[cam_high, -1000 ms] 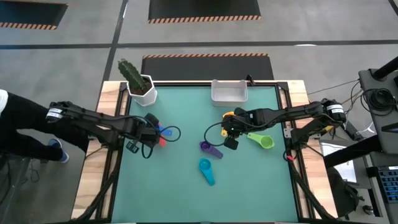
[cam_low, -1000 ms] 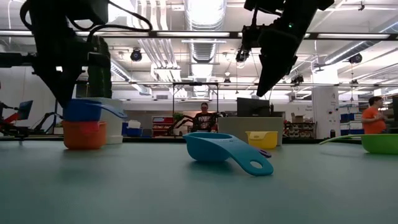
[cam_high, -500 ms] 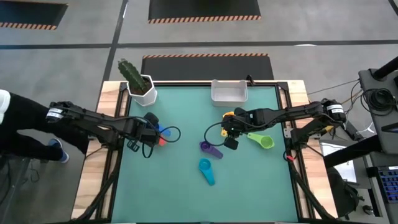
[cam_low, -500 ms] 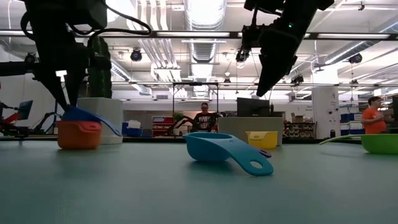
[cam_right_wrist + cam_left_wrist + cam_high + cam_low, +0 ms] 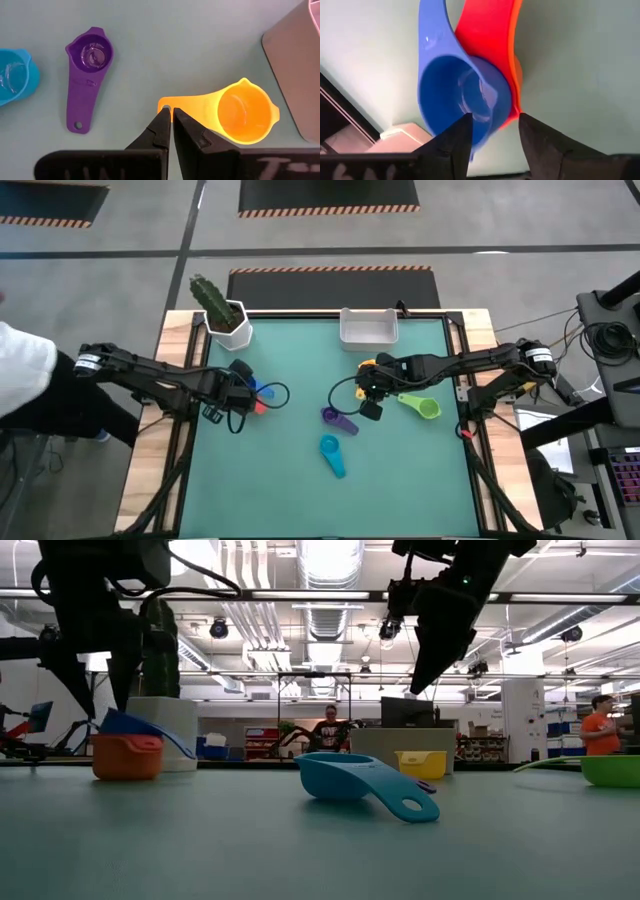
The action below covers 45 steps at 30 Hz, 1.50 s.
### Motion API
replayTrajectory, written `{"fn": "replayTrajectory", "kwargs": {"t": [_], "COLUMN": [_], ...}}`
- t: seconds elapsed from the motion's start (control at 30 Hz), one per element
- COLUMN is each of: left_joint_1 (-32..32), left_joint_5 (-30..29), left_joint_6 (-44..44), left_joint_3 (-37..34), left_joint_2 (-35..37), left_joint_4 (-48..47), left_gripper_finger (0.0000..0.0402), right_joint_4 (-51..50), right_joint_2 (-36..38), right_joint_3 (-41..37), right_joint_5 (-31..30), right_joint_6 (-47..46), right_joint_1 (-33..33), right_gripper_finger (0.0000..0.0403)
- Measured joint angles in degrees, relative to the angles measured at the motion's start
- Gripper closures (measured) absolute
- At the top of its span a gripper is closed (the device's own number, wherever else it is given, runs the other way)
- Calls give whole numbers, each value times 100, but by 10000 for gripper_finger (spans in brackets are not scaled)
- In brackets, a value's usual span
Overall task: Nest measuring cups in basket
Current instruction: Stack the blue measuring cup on top of the red measuring cup
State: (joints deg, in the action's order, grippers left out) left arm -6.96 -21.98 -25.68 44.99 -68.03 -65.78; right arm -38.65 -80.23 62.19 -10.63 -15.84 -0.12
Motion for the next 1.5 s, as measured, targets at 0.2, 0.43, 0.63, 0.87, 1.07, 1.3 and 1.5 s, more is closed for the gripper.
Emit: {"fn": "replayTrajectory", "kwargs": {"t": [0.2,0.43,0.63,0.87,1.07,1.3,1.5], "left_joint_1": [0,2,13,15,15,15,110], "left_joint_5": [72,-20,-333,-354,-348,-345,-268], "left_joint_6": [310,420,763,821,924,954,1308], "left_joint_3": [528,649,298,65,-124,13,368], "left_joint_2": [6,196,293,263,264,264,255], "left_joint_4": [-363,-376,-211,-142,-144,-111,1354], "left_gripper_finger": [264,369,393,401,401,401,401], "right_joint_4": [1,2,32,45,63,63,63], "right_joint_2": [0,0,0,0,0,0,0], "right_joint_3": [0,0,0,0,0,0,0], "right_joint_5": [0,0,0,0,-2,-1,-2], "right_joint_6": [0,3,72,74,85,87,175], "right_joint_1": [0,0,-1,0,0,-2,0], "right_gripper_finger": [394,394,394,394,394,394,394]}}
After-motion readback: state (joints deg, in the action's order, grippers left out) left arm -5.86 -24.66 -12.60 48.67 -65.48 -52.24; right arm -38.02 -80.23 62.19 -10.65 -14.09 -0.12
